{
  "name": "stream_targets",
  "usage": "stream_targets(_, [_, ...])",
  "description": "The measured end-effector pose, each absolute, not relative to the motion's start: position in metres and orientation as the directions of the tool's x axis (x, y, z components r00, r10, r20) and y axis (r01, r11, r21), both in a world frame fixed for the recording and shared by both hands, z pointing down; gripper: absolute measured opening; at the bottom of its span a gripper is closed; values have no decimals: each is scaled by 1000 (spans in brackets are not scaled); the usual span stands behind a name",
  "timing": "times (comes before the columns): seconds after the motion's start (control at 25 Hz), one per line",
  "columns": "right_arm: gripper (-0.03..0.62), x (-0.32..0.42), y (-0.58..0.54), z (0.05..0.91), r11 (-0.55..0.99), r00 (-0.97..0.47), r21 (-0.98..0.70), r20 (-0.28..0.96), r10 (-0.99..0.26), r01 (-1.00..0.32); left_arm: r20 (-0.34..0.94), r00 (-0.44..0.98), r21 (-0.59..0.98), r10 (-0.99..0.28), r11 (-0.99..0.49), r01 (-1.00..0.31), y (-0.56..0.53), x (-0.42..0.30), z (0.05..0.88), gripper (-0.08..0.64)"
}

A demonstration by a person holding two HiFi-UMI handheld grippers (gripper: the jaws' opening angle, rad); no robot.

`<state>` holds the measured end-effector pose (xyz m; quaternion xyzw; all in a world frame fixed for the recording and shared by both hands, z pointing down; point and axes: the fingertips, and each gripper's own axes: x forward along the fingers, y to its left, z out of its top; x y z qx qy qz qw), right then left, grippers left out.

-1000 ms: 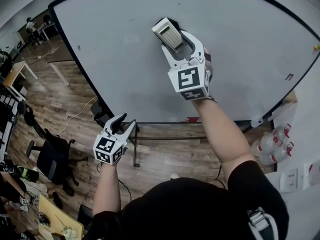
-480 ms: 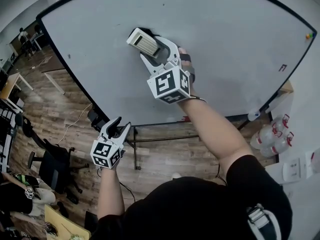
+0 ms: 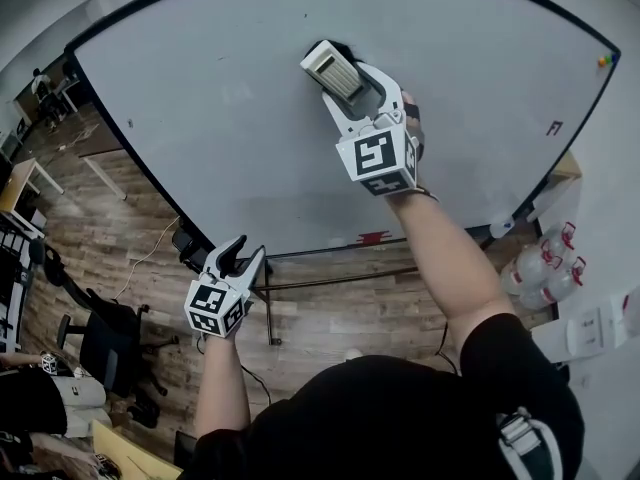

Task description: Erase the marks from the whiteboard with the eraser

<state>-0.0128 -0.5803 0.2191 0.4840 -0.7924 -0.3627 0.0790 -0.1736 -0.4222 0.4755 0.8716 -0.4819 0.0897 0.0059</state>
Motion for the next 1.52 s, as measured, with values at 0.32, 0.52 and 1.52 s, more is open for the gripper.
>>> stream_targets(0.32, [247, 81, -596, 217, 208, -423, 582, -260, -868, -786, 172, 554, -82, -815, -572, -816, -433, -154, 477, 183])
stream_targets(0.52, [247, 132, -605, 226, 205, -369, 500, -253, -895, -841, 181, 576, -86, -797, -597, -798, -439, -145, 477, 183])
stream_targets(1.52, [248, 166, -585, 264, 231, -341, 473, -160, -926, -850, 192, 583, -103, -789, -607, -788, -413, -141, 473, 183])
